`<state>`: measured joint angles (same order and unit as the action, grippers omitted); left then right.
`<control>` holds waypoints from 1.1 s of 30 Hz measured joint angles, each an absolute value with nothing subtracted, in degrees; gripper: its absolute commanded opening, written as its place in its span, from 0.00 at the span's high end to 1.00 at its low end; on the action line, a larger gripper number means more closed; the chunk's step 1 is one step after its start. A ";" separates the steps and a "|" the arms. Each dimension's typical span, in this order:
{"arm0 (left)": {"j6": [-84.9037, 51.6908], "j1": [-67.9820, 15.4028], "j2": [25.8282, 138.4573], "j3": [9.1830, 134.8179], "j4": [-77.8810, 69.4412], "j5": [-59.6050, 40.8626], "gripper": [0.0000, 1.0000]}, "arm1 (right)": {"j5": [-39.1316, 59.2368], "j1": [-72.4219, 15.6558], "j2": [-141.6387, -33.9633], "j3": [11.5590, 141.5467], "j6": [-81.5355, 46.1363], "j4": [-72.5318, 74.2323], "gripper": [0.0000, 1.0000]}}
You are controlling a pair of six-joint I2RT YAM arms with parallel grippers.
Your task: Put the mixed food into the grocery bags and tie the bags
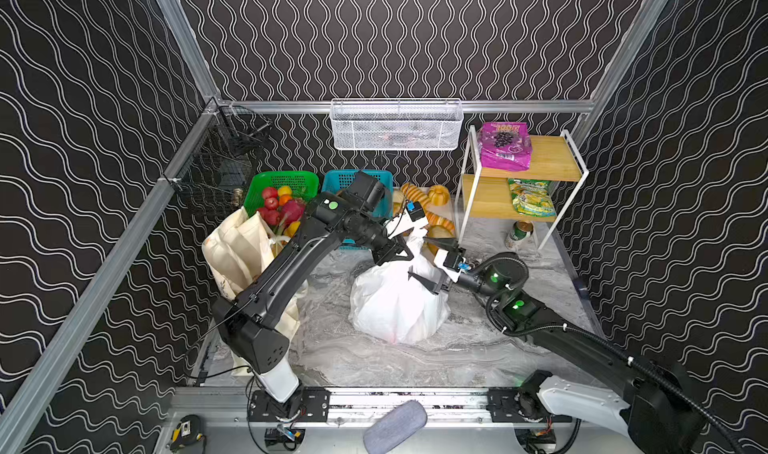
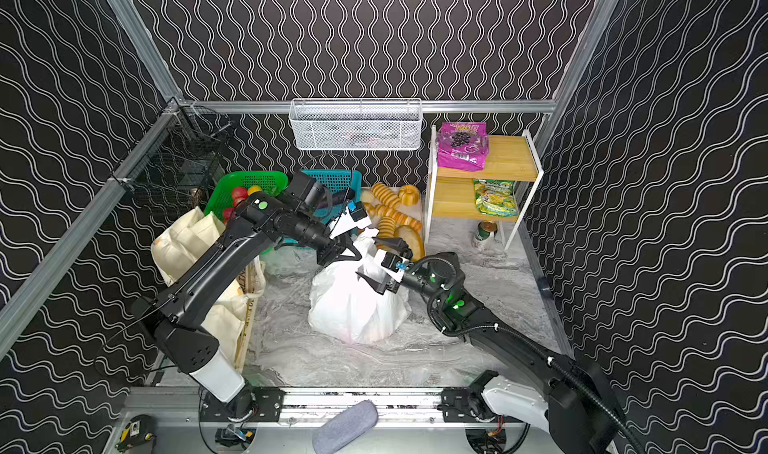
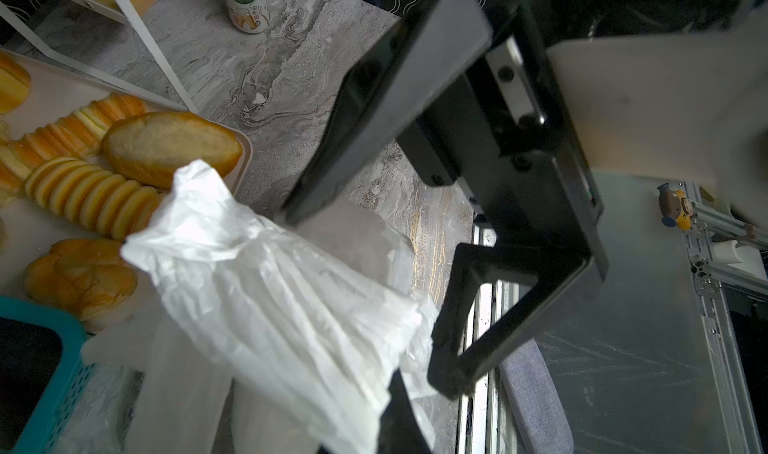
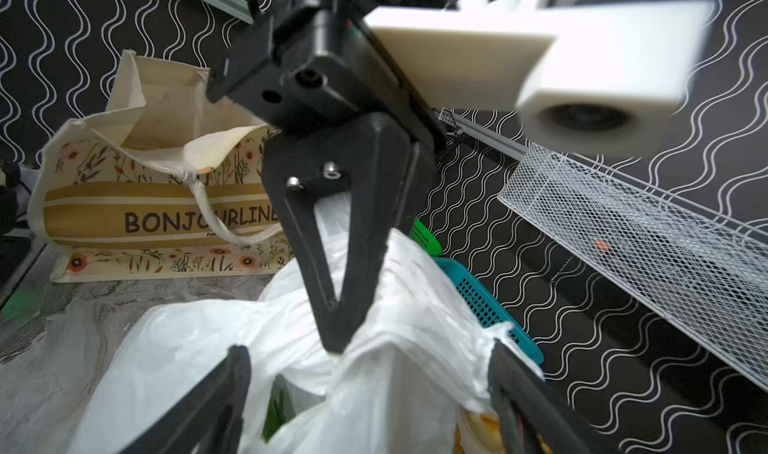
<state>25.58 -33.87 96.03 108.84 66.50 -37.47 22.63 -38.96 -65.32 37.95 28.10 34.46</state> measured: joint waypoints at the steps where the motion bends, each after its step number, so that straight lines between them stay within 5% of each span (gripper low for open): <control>1: 25.52 -33.87 96.25 109.19 66.52 -37.52 1.00 | 20.29 -39.92 -66.22 38.46 28.84 33.54 0.21; 11: 26.06 -33.87 96.71 110.19 69.10 -37.50 1.00 | 2.52 -41.10 -65.47 36.80 40.71 31.14 0.26; 15: 26.89 -33.87 97.60 110.89 69.54 -37.76 1.00 | -0.95 -41.10 -65.36 36.40 42.48 33.52 0.16; 21: 26.92 -33.87 97.97 110.89 69.52 -39.35 1.00 | 0.91 -41.52 -65.41 35.62 42.96 35.88 0.10; 33: 27.64 -33.87 101.10 113.75 73.63 -44.69 1.00 | 6.66 -41.98 -70.11 33.23 42.70 47.22 0.26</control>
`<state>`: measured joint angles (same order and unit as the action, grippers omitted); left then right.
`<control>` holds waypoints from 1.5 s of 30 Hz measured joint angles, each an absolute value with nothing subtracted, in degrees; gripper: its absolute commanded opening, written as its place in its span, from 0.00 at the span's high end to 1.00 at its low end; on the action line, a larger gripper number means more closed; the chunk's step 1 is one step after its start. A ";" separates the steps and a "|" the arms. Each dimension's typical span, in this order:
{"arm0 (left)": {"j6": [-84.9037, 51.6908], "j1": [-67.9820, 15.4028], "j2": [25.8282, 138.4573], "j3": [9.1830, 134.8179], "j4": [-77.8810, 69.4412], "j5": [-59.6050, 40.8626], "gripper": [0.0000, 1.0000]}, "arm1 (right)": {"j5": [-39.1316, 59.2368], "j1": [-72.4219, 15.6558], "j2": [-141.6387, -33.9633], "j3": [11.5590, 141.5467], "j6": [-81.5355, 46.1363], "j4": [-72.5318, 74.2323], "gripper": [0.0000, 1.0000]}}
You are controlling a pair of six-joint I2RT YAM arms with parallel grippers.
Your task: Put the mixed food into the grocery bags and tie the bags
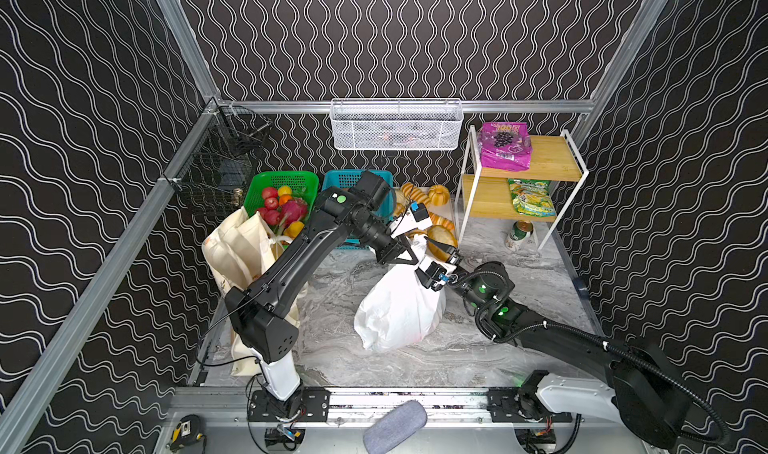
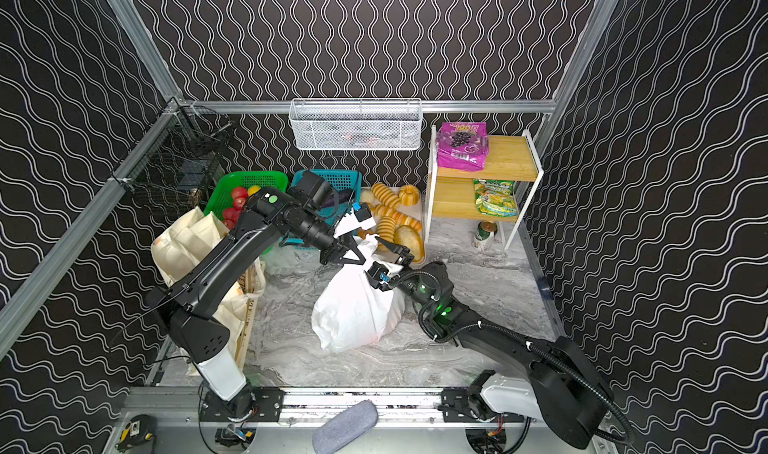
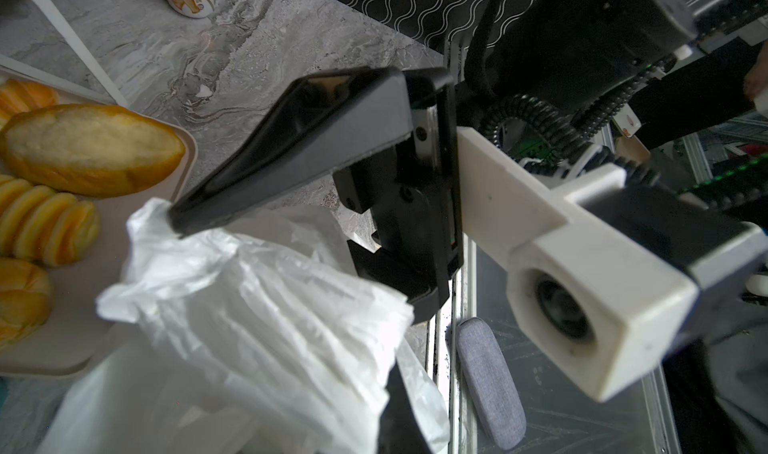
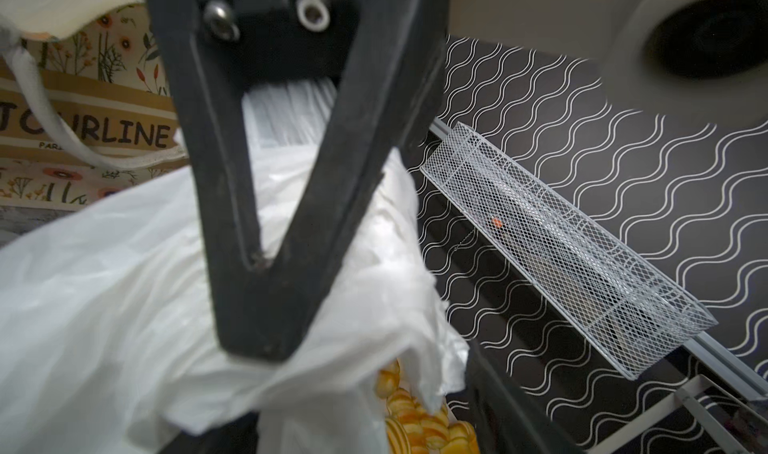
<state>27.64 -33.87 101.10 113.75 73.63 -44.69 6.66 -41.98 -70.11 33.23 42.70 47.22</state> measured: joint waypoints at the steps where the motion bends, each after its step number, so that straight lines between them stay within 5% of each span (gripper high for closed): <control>1: 28.12 -33.87 101.38 114.17 74.39 -45.36 1.00 | 7.33 -41.98 -70.30 33.36 42.63 47.44 0.27; 7: 30.20 -33.87 102.45 116.36 77.30 -48.16 1.00 | 11.77 -41.93 -71.29 34.22 40.40 47.62 0.54; 14: 30.46 -33.87 102.00 116.62 76.23 -48.29 1.00 | 13.76 -41.08 -70.32 36.03 36.03 43.00 0.99; 15: 30.24 -33.87 101.38 115.74 74.85 -47.66 0.90 | 14.00 -40.84 -69.69 36.25 34.92 41.56 1.00; 17: 29.28 -34.04 99.44 113.30 71.88 -45.69 0.86 | 14.22 -40.69 -68.29 36.58 33.50 38.79 1.00; 18: 28.34 -34.09 98.30 111.90 70.54 -44.71 0.70 | 14.13 -40.64 -67.48 36.82 32.38 37.12 1.00; 22: 24.01 -33.87 94.41 107.13 64.71 -40.82 0.45 | 11.35 -40.36 -65.89 38.52 28.03 30.41 1.00; 33: 13.32 -34.06 87.31 98.48 49.98 -29.93 0.23 | 0.78 -40.95 -66.13 45.58 17.02 15.70 1.00; 37: 10.33 -35.86 84.82 95.46 47.22 -23.86 0.06 | -2.33 -41.25 -66.13 45.54 15.42 13.67 1.00; 45: 9.45 -42.41 86.67 95.22 43.99 -14.37 0.01 | -3.11 -41.47 -66.08 45.21 14.35 13.63 1.00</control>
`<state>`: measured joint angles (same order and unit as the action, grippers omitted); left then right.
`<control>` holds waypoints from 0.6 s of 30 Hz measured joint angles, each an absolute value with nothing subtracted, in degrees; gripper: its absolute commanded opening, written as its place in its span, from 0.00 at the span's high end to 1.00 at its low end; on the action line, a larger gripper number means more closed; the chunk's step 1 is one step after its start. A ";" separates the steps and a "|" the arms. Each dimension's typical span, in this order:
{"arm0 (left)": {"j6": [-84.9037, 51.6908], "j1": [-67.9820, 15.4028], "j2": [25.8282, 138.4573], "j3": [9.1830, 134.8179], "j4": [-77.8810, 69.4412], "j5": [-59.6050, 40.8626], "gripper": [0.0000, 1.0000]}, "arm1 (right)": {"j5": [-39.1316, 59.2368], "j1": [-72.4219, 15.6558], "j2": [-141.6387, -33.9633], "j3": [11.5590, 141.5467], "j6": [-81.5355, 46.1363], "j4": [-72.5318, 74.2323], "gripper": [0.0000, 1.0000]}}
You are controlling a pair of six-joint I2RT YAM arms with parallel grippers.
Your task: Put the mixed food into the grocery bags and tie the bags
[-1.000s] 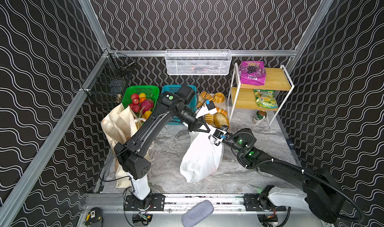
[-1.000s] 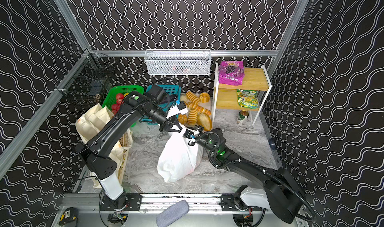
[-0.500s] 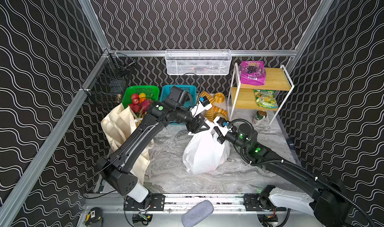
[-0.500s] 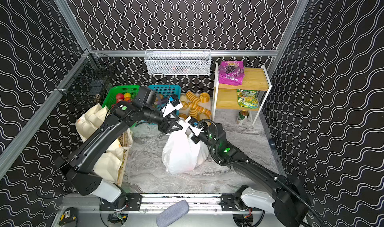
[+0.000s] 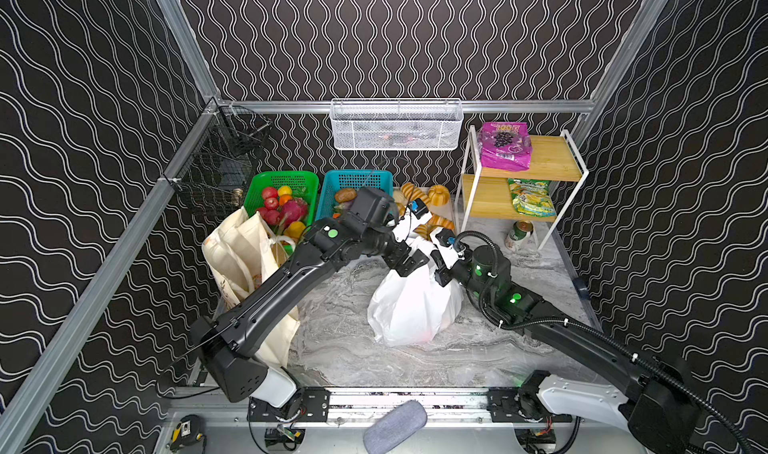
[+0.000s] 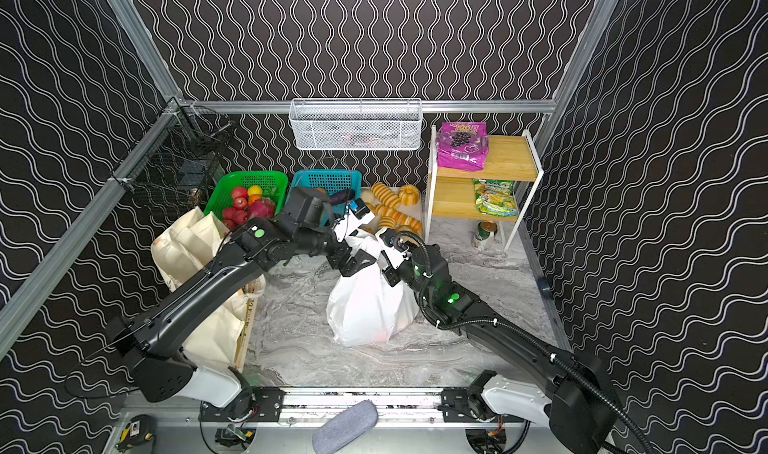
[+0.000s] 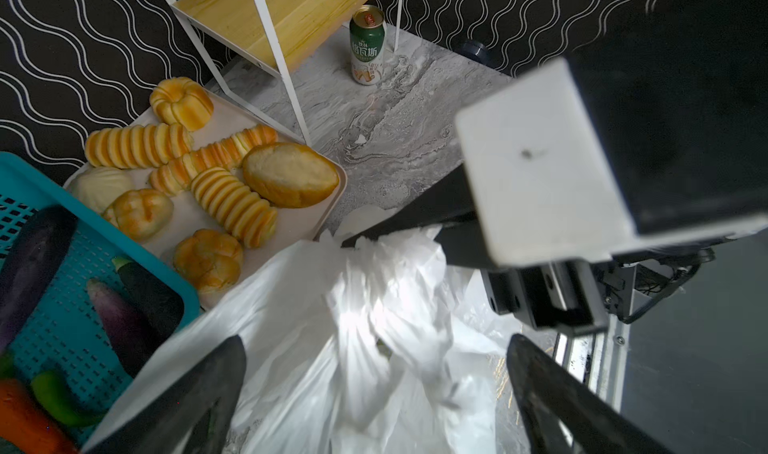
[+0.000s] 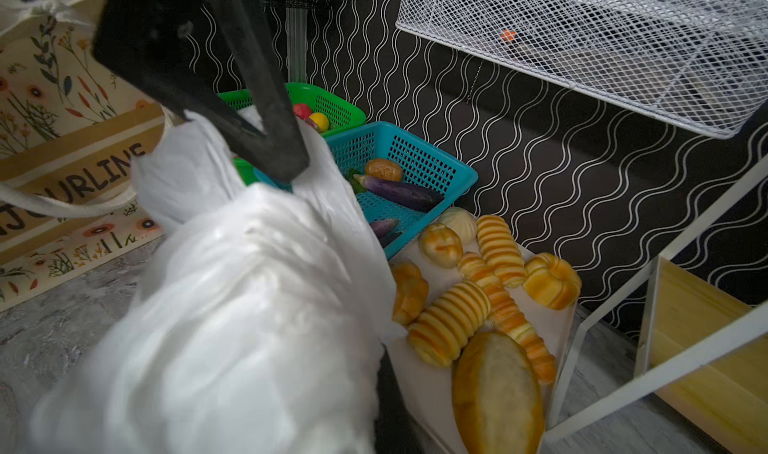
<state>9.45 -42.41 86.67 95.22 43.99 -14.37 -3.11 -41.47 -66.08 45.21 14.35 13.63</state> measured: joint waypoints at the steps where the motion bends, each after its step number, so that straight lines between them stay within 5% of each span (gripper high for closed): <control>1: 9.63 -42.81 86.96 95.37 43.62 -13.30 0.01 | -3.14 -41.47 -66.06 45.12 14.35 13.72 1.00; 11: 10.90 -43.13 91.31 97.21 44.73 -6.74 0.07 | -2.63 -41.45 -64.58 42.78 13.91 15.81 1.00; 13: 10.94 -43.13 92.03 97.36 46.04 -7.84 0.20 | -2.59 -41.45 -64.53 42.78 13.85 15.84 1.00; 18: 12.12 -43.13 92.23 98.15 48.03 -9.72 0.75 | -2.46 -41.45 -64.10 42.78 13.67 15.81 1.00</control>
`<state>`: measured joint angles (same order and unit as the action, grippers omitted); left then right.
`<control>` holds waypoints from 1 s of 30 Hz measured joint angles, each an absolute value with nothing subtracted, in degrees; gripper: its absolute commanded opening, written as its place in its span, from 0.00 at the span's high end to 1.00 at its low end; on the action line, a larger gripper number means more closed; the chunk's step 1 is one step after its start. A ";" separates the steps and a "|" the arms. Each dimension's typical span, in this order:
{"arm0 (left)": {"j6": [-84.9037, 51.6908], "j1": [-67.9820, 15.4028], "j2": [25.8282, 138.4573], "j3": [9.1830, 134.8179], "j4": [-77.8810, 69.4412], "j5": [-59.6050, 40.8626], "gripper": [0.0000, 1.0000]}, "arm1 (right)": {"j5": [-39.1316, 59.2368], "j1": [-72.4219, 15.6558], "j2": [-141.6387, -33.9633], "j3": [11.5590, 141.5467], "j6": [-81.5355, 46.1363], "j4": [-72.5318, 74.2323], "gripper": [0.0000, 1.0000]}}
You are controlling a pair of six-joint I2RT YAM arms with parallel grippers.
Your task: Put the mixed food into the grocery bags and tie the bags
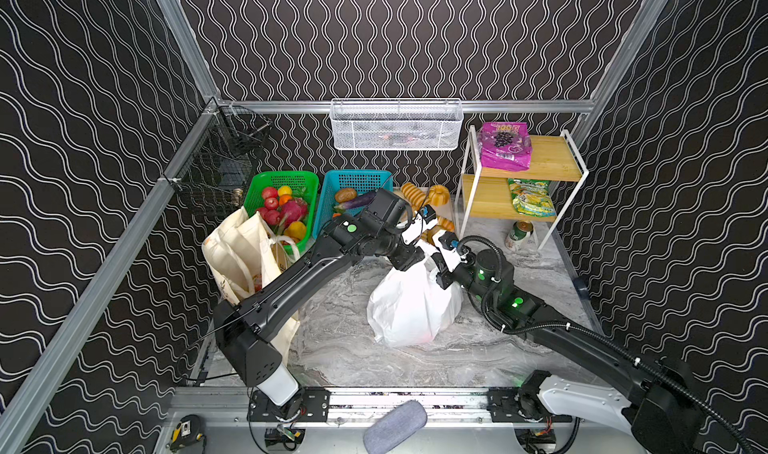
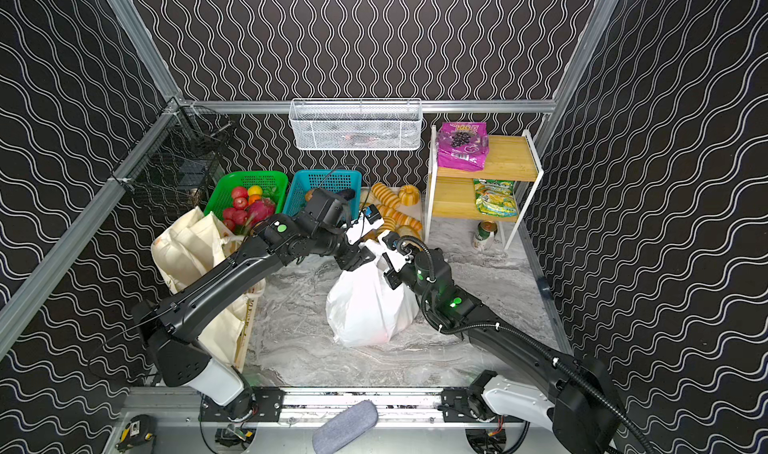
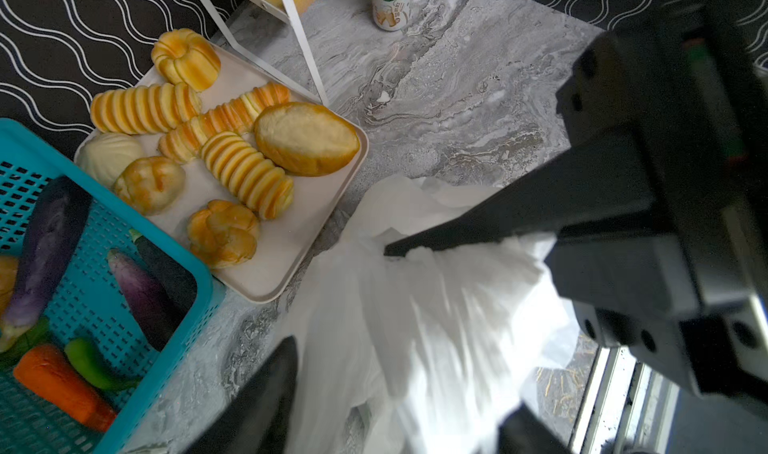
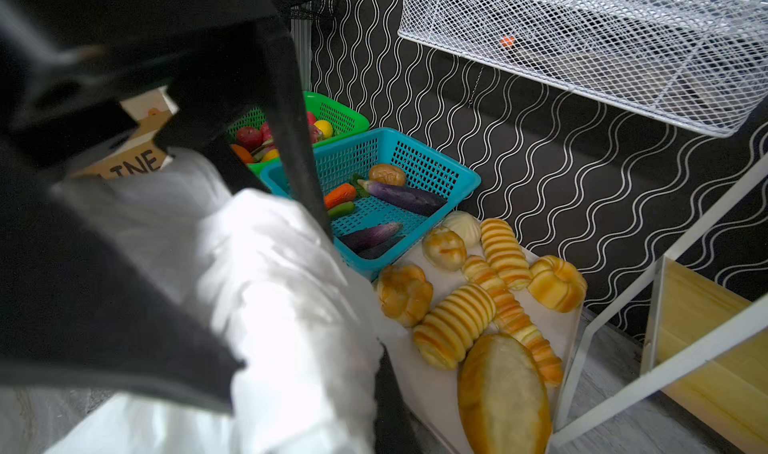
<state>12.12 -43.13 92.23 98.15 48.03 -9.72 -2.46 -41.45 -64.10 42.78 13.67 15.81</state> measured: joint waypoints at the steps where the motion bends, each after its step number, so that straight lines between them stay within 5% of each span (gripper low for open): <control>1: 12.16 -43.13 92.33 98.50 48.38 -9.72 0.86 | -2.46 -41.45 -63.79 42.78 13.69 15.77 1.00; 3: 12.29 -43.16 92.33 98.91 48.95 -9.67 1.00 | -2.48 -41.45 -63.20 42.78 13.76 15.57 1.00; 14: 17.04 -43.33 90.26 100.40 51.09 -6.22 1.00 | 0.75 -41.56 -63.33 50.70 16.10 0.47 1.00; 21: 20.84 -43.46 93.06 104.81 52.80 -13.39 1.00 | -10.72 -42.33 -60.38 51.09 14.92 -1.54 1.00; 30: 25.69 -43.22 96.07 109.21 57.28 -25.17 1.00 | -7.20 -42.11 -56.40 44.14 17.04 0.01 0.59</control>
